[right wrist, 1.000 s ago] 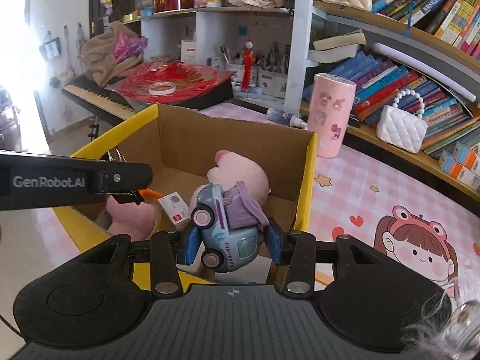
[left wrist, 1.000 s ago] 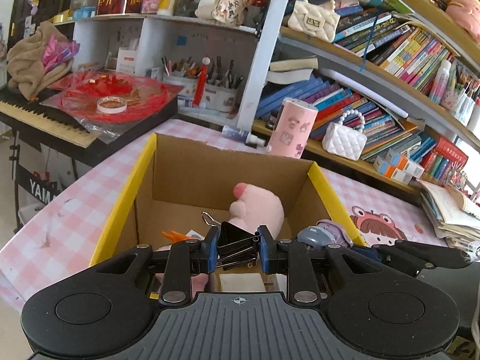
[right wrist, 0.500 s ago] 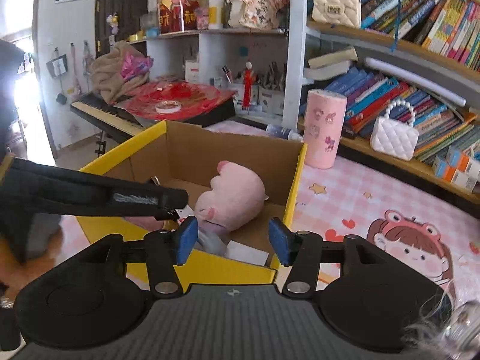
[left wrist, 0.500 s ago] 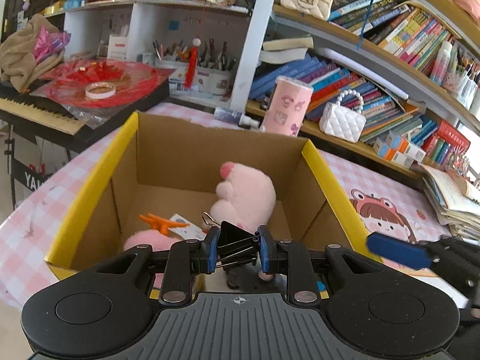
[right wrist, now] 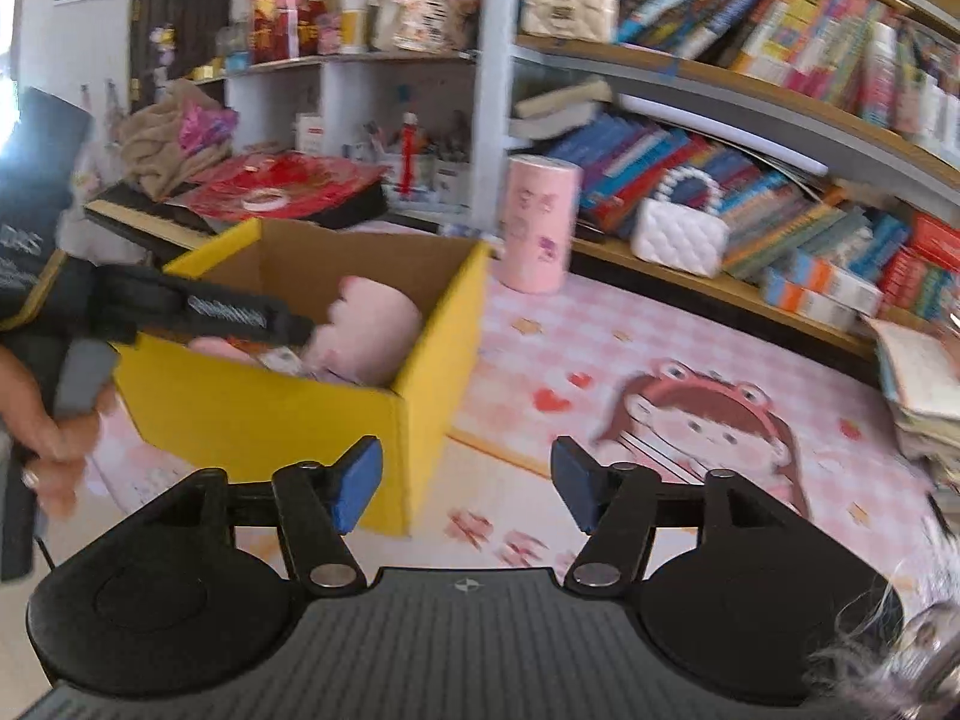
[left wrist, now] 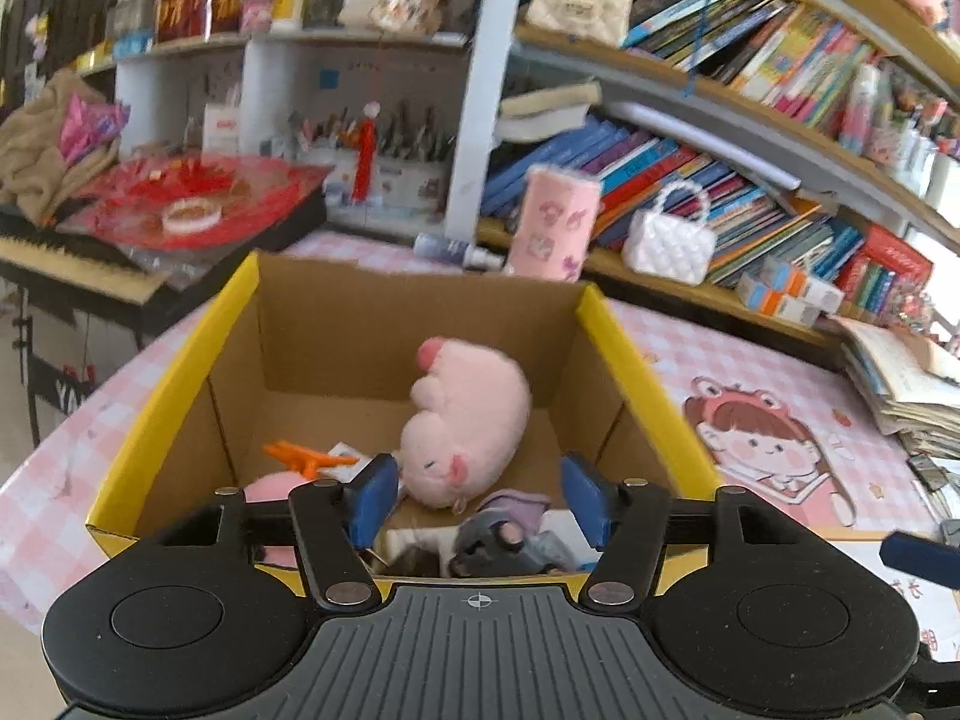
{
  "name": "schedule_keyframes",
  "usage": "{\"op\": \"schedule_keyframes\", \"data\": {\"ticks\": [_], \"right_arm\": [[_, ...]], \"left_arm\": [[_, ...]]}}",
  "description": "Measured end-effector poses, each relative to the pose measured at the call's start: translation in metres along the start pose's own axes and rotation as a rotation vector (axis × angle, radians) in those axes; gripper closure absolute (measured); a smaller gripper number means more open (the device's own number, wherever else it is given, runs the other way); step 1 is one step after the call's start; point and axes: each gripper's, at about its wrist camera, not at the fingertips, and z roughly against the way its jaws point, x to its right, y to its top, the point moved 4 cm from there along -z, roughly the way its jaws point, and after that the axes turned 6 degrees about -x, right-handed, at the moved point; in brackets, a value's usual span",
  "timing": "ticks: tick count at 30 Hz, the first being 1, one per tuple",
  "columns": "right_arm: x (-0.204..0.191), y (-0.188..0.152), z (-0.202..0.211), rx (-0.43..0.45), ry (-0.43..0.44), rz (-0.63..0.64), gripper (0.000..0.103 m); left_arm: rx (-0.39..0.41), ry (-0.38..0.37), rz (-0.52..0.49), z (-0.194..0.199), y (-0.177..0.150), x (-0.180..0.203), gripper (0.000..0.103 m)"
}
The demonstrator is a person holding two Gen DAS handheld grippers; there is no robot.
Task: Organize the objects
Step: 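Withdraw both grippers from the yellow box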
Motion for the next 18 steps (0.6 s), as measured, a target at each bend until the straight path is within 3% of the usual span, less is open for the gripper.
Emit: {"op": "schedule_keyframes", "data": {"ticks": [2, 8, 15, 18], "right_arm": [[0.009, -0.01, 0.006, -0.02, -0.034, -0.034, 0.038], [0.03, -0.038, 0.015, -0.096, -0.117, -0.191, 0.038], [0.036, -0.052, 0.041, -0.063, -0.186, -0.266, 0.031], [0.035, -0.056, 0.053, -0.044, -0.222, -0.279, 0.028]], "left_arm": [[0.013, -0.006, -0.016, 0.009, 0.0, 0.007, 0.034], [0.032, -0.023, -0.026, 0.038, -0.011, 0.023, 0.031], [-0.016, -0.05, -0.048, 0.065, -0.038, 0.046, 0.028], [-0.024, -0.038, -0.063, 0.076, -0.051, 0.054, 0.021]]}}
